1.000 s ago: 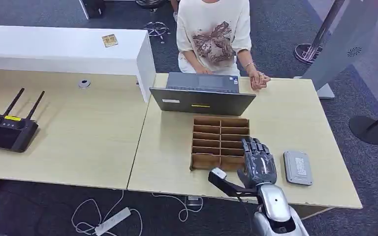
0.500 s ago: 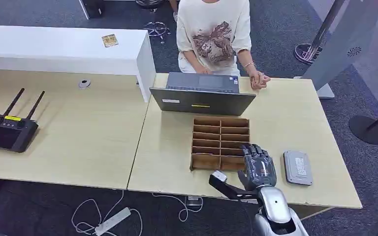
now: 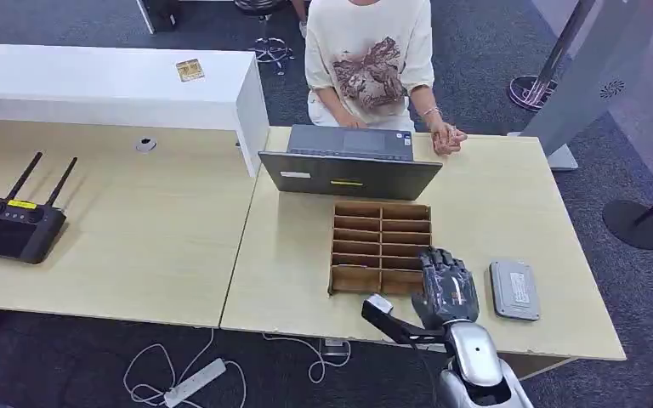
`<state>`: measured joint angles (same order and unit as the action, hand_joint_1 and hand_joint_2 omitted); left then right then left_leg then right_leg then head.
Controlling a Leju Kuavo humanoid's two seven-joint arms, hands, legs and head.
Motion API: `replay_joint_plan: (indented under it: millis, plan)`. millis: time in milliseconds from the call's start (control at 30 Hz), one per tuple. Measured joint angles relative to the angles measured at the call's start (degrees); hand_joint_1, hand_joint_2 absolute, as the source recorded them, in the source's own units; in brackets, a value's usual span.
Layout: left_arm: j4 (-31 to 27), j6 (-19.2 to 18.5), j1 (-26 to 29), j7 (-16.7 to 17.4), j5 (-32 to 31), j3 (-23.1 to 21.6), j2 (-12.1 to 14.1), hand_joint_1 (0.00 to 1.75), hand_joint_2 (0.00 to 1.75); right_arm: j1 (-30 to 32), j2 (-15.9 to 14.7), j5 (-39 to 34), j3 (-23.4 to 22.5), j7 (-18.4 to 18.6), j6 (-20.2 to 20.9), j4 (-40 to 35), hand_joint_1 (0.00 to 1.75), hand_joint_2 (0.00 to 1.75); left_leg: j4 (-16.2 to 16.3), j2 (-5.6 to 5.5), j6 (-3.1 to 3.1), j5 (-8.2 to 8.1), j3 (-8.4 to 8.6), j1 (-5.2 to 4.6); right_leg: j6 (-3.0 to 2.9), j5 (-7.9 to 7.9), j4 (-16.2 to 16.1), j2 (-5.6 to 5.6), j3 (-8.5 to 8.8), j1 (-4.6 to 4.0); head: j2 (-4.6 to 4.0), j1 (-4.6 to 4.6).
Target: Pass the card to the sensor for recognition and then transmit it.
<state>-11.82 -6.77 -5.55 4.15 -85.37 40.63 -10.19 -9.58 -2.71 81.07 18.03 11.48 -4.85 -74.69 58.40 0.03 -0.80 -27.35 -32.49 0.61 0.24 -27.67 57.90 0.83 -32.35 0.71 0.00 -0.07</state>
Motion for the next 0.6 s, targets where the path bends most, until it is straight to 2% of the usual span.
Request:
replay_joint_plan:
  millis: [467, 600]
  plan:
    - [0.0, 0.0, 0.0, -0.07, 0.0, 0.0, 0.02, 0.0, 0.0, -0.17, 0.0, 0.5, 1.66, -0.59, -0.44, -0.33, 0.54, 1.75, 0.0, 0.0, 0.0, 0.0, 0.0, 0.0, 0.0, 0.0, 0.0, 0.0, 0.0, 0.0, 0.0, 0.0]
    - [0.0, 0.0, 0.0, -0.07, 0.0, 0.0, 0.02, 0.0, 0.0, -0.7, 0.0, 0.48, 2.19, -0.7, -0.46, -0.3, 0.59, 1.75, 0.0, 0.0, 0.0, 0.0, 0.0, 0.0, 0.0, 0.0, 0.0, 0.0, 0.0, 0.0, 0.0, 0.0]
